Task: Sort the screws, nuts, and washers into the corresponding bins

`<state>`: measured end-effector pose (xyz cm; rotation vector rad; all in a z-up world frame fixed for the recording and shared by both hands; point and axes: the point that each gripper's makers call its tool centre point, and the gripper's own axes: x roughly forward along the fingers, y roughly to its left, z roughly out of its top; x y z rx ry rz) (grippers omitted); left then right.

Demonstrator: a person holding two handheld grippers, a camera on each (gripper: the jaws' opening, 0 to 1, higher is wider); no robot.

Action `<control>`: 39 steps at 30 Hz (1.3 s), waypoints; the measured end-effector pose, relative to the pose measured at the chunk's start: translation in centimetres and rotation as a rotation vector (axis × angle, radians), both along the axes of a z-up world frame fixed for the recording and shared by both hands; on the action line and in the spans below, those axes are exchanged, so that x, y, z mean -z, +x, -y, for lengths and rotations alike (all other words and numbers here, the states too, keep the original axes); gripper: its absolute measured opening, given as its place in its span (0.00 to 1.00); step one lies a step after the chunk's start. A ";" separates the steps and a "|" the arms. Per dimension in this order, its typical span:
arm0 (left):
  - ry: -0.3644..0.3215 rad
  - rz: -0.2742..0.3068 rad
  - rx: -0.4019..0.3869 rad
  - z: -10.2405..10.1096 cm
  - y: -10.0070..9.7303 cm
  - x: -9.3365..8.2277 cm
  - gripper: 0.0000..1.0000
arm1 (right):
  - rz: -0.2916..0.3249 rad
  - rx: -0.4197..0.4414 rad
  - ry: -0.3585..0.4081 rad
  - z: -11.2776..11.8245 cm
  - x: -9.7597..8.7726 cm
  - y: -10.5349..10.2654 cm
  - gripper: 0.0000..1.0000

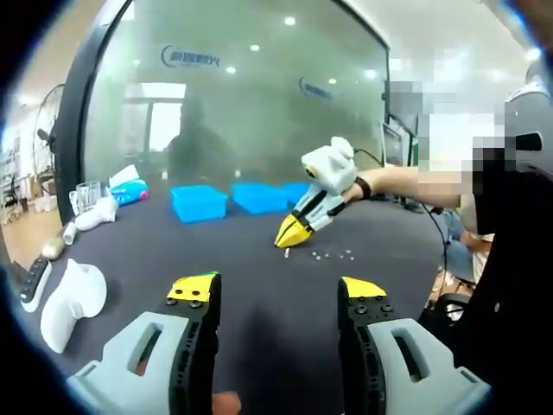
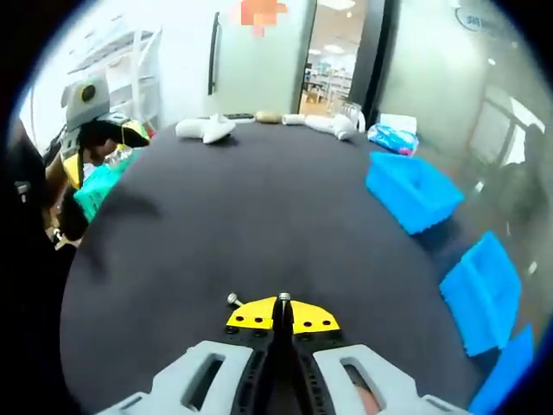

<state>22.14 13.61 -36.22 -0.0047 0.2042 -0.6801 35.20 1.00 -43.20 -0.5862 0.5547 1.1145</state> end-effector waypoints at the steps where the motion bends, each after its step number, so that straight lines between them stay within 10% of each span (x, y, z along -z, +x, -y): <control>1: 0.000 0.000 0.000 0.0 0.0 0.0 0.52 | 0.000 0.007 0.020 0.1 -0.3 -0.1 0.01; 24: -0.001 0.030 -0.004 0.2 0.3 -1.4 0.52 | 0.210 0.279 0.432 9.6 -10.1 -4.3 0.01; 39: -0.019 0.050 0.001 1.2 0.5 -2.5 0.52 | 0.345 0.448 0.562 16.0 -11.9 -9.3 0.01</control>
